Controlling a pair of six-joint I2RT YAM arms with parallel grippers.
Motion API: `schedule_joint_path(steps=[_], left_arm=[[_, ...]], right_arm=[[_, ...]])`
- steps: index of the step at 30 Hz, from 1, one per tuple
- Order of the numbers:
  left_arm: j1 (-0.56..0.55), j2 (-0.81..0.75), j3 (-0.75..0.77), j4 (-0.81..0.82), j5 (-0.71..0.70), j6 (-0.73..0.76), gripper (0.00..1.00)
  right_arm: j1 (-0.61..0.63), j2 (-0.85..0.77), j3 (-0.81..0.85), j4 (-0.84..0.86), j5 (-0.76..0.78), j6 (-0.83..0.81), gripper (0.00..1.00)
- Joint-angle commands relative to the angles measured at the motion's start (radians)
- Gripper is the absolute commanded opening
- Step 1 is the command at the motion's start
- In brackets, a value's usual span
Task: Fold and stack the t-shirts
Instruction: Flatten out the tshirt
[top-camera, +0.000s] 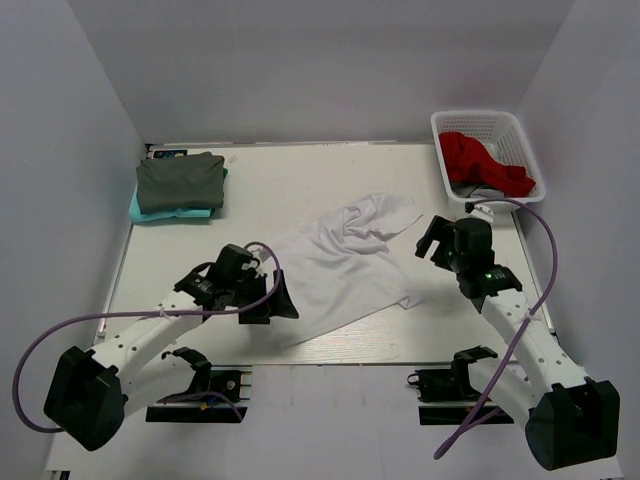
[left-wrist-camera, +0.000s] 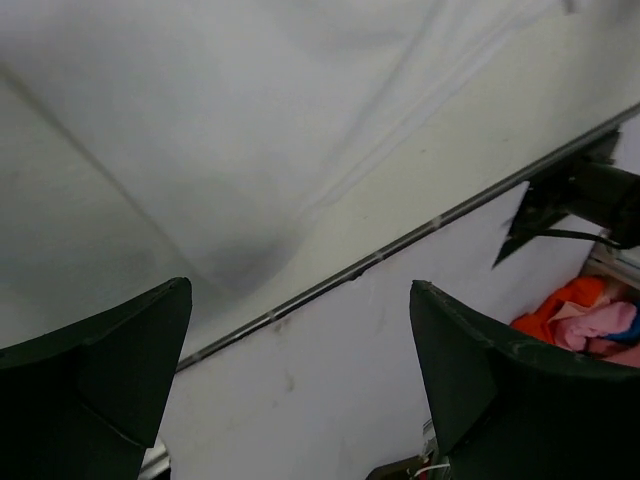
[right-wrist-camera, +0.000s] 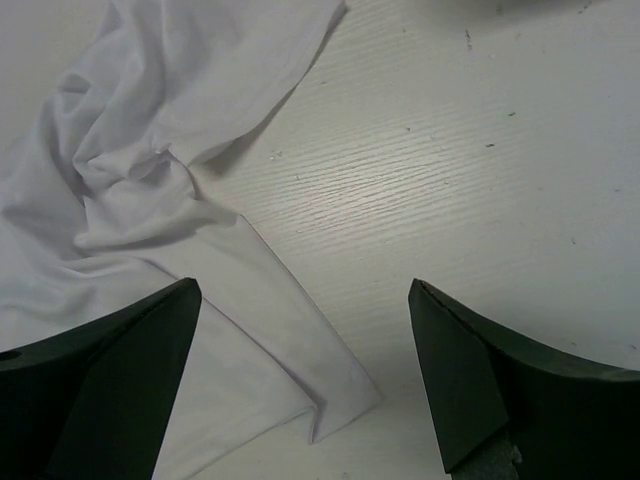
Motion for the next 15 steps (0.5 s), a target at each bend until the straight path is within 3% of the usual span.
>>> schedule_joint_path(steps=[1,11,15], left_arm=[[-0.057,0.016,0.063,-0.227,-0.178,-0.072,1.00],[-0.208,0.200,0.055,-0.156,-0.253,-0.181,1.00],[-0.236,0.273,0.018,-0.053,-0.273,-0.221,0.90]], right_arm=[[0.003,-0.027,-0.010,-0.060,0.073,0.008,0.90],[0.003,0.044,0.009,-0.168,0.001,0.059,0.90],[0.005,0.077,-0.016,-0.166,-0.039,0.065,0.90]])
